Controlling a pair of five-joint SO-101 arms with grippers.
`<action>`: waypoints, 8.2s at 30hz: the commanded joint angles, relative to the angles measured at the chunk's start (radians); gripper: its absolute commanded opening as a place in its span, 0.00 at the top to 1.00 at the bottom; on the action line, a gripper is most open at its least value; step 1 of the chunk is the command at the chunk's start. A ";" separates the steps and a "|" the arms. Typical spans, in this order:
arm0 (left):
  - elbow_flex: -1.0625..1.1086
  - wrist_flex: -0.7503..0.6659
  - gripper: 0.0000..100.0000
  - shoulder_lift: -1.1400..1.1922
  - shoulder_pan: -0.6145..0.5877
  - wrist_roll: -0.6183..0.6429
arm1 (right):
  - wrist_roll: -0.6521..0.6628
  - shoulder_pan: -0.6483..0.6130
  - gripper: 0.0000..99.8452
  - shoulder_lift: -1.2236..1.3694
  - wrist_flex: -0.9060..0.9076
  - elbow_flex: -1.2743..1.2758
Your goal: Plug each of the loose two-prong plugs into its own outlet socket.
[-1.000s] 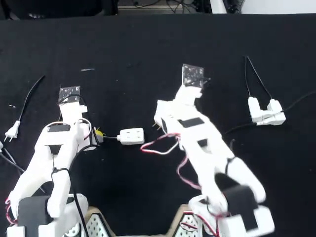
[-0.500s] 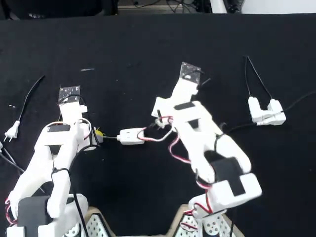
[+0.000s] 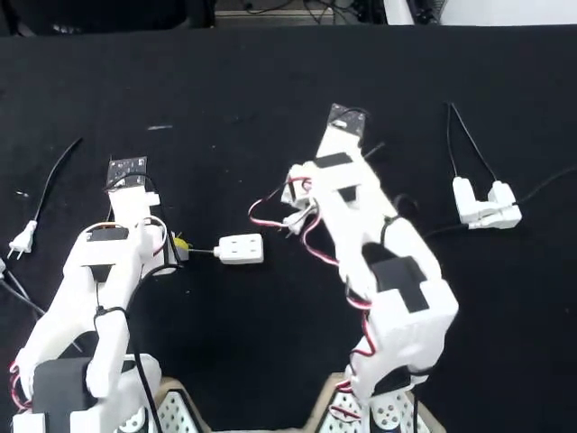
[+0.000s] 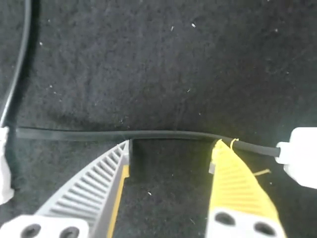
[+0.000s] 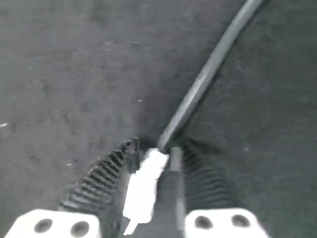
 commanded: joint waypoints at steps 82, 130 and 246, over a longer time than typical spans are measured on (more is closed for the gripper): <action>-0.013 -0.015 0.74 -0.035 -0.008 0.009 | 0.979 0.025 0.86 -0.433 0.025 0.561; -0.015 -0.015 0.74 -0.035 -0.008 0.005 | 1.904 0.091 0.84 -0.615 -0.083 0.664; -0.015 -0.015 0.74 -0.035 -0.008 0.003 | 1.629 -0.092 0.96 -0.673 0.158 0.704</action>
